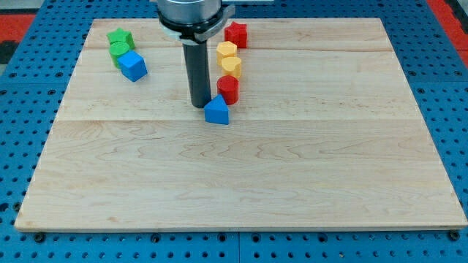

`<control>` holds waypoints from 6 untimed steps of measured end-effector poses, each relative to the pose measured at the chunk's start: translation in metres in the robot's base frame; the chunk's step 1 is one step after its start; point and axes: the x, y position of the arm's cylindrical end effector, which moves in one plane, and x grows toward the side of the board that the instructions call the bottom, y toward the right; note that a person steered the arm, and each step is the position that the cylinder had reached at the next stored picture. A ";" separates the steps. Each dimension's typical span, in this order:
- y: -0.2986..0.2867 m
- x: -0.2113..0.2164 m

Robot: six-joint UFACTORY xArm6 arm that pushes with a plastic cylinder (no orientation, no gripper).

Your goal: Point your arm to the green star

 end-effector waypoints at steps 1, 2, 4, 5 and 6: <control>0.015 0.011; 0.034 0.011; -0.134 0.002; -0.191 -0.062; -0.202 -0.137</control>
